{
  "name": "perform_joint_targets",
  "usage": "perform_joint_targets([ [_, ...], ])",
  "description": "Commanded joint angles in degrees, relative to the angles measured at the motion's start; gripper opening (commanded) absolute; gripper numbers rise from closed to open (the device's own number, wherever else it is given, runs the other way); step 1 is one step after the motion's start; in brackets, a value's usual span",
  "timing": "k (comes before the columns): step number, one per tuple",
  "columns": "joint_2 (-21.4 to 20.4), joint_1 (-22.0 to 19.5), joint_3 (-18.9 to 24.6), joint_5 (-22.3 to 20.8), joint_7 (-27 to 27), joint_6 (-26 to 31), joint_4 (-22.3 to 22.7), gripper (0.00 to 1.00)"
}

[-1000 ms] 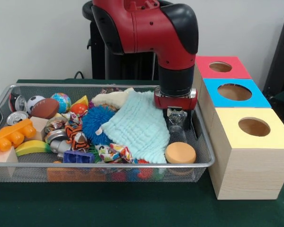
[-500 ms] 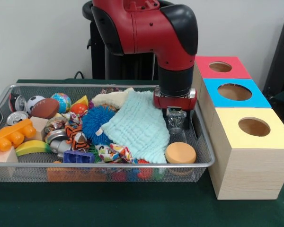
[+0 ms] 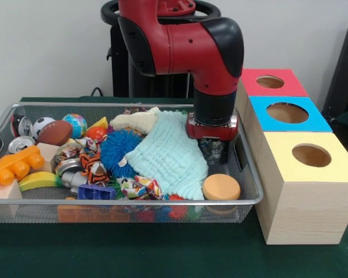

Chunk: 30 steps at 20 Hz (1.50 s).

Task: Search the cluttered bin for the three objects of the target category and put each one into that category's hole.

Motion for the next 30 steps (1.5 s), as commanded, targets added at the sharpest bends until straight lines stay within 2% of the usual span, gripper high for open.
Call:
perform_joint_targets([
  [1,11.5,2.8,1.2,-3.9,-1.0,3.8,-3.9,1.00],
  [5,11.5,2.5,1.7,-3.6,-1.9,4.5,-4.5,1.00],
  [6,11.4,2.4,1.8,-3.6,-2.1,4.7,-4.5,0.00],
  [18,10.1,0.4,4.4,-2.1,-5.0,12.2,-6.2,0.00],
  [20,8.5,-0.3,5.3,-0.9,-5.3,14.8,-5.9,0.00],
  [22,4.0,-0.9,6.0,0.2,-5.0,17.8,-3.8,0.00],
  [25,-6.4,-1.7,7.0,2.7,-4.9,24.1,-1.4,0.00],
  [27,-10.0,-2.1,7.1,3.9,-4.7,27.5,-3.3,0.00],
  [30,-11.0,-2.7,7.2,4.9,-3.1,28.7,-5.6,0.00],
])
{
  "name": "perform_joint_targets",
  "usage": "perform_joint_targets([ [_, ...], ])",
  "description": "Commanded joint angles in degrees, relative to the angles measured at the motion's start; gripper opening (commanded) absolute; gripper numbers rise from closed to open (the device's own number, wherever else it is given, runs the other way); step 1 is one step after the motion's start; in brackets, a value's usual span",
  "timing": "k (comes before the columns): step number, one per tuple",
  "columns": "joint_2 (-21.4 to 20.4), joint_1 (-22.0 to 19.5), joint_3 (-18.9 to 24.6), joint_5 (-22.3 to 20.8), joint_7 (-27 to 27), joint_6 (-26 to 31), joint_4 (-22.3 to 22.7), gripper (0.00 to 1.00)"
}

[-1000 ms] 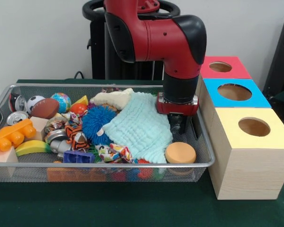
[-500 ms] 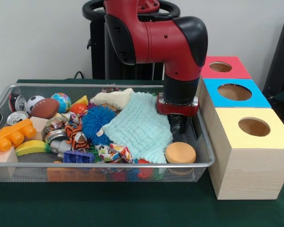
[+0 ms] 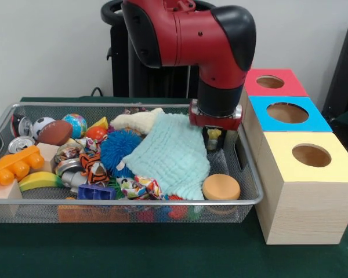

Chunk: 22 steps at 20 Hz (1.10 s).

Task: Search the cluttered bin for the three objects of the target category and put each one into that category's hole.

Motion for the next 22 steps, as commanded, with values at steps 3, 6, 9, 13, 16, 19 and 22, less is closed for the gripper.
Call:
perform_joint_targets([
  [3,-7.6,-4.0,6.3,5.2,-2.6,12.4,-3.4,0.00],
  [6,-8.9,-5.3,7.0,6.6,-2.0,13.2,-3.4,0.00],
  [9,-10.3,-5.5,7.0,7.6,-1.1,13.6,-3.3,0.00],
  [13,-12.4,-4.5,6.6,9.1,0.2,15.9,-4.1,0.00],
  [16,-12.8,-4.0,6.5,10.2,0.7,17.3,-4.9,0.00],
  [19,-12.7,-3.6,6.2,10.6,0.9,17.6,-5.6,0.00],
  [22,-14.7,-1.7,4.8,11.0,2.9,19.8,-5.9,0.00],
])
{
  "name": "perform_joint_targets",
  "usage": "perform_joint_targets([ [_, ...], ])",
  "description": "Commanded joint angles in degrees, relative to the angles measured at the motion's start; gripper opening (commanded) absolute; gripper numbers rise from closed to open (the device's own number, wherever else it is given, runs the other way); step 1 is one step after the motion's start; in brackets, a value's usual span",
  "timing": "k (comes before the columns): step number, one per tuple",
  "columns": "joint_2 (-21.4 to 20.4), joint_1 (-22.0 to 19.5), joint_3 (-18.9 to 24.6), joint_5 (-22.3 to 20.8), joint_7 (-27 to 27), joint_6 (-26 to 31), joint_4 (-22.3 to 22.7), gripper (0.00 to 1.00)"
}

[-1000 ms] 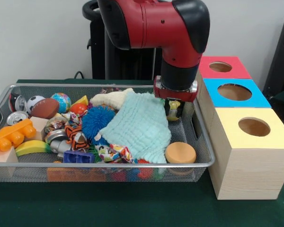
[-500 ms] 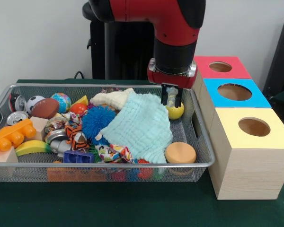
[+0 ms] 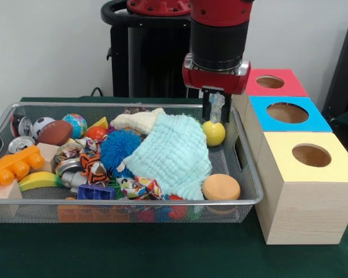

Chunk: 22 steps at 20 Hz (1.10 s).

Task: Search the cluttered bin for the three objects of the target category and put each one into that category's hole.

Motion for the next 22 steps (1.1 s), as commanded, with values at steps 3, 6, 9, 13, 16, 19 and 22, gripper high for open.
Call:
perform_joint_targets([
  [3,-4.4,3.0,2.4,3.8,4.9,10.9,-1.1,0.00],
  [6,-6.0,4.2,1.9,5.2,6.4,11.5,0.1,0.00],
  [9,-6.8,5.6,1.0,6.2,7.9,11.9,0.8,0.00],
  [13,-6.1,7.9,-0.1,7.2,10.1,10.3,1.3,0.00],
  [16,-5.5,8.8,-0.9,7.4,10.1,7.6,2.2,0.00],
  [19,-4.6,9.6,-1.6,7.1,10.0,4.8,2.8,0.00],
  [22,-3.4,10.9,-2.4,6.7,10.7,1.1,4.2,0.00],
])
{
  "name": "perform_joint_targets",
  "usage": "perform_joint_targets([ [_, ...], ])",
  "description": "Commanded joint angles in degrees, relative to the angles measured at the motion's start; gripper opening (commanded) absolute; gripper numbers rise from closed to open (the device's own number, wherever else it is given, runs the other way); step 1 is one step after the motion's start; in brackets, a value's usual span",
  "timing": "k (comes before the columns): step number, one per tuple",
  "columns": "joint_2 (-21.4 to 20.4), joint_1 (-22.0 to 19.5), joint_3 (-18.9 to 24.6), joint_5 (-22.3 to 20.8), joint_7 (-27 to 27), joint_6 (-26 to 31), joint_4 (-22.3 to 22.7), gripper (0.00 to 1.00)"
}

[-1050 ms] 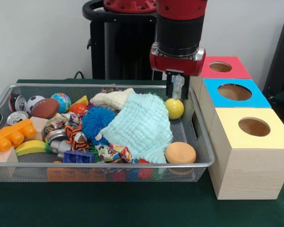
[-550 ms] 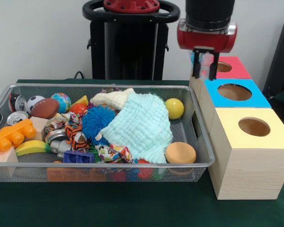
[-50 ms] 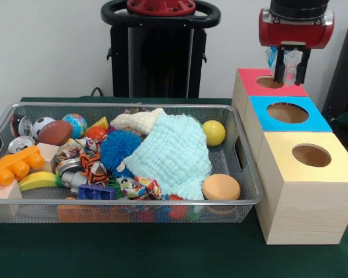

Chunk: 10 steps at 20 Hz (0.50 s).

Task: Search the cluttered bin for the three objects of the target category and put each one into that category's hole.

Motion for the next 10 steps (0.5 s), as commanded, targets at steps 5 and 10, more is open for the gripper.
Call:
perform_joint_targets([
  [5,5.3,2.4,-2.0,-0.3,11.6,-11.8,7.7,0.00],
  [10,6.0,3.9,-3.3,-0.1,12.6,-15.4,8.9,0.00],
])
